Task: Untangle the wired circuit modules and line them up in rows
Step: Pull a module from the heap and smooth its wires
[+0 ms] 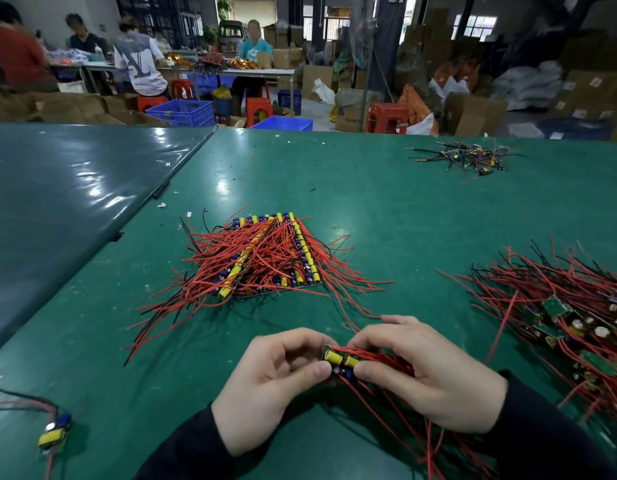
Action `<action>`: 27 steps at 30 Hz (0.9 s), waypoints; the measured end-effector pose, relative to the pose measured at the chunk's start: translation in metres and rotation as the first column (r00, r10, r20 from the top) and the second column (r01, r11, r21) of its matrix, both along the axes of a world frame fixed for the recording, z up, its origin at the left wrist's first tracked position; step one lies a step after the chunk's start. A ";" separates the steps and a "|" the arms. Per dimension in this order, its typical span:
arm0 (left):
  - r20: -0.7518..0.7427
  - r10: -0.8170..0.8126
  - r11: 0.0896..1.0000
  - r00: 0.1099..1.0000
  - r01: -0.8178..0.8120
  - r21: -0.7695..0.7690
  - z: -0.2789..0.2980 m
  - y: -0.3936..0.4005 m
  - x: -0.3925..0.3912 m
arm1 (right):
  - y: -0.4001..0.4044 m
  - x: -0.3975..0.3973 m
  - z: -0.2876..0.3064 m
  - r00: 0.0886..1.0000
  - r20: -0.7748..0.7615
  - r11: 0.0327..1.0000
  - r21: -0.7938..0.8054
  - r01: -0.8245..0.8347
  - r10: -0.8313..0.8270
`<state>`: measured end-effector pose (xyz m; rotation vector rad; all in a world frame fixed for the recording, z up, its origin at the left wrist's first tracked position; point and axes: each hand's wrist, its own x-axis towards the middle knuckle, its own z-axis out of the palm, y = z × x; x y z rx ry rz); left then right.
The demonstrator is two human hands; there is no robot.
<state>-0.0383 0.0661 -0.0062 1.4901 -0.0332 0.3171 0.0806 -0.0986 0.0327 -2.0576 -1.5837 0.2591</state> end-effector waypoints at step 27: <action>0.171 0.420 0.907 0.891 -0.411 -0.089 0.024 0.013 -0.007 | -0.009 -0.007 0.019 0.874 0.111 0.573 0.792 0.210 -0.473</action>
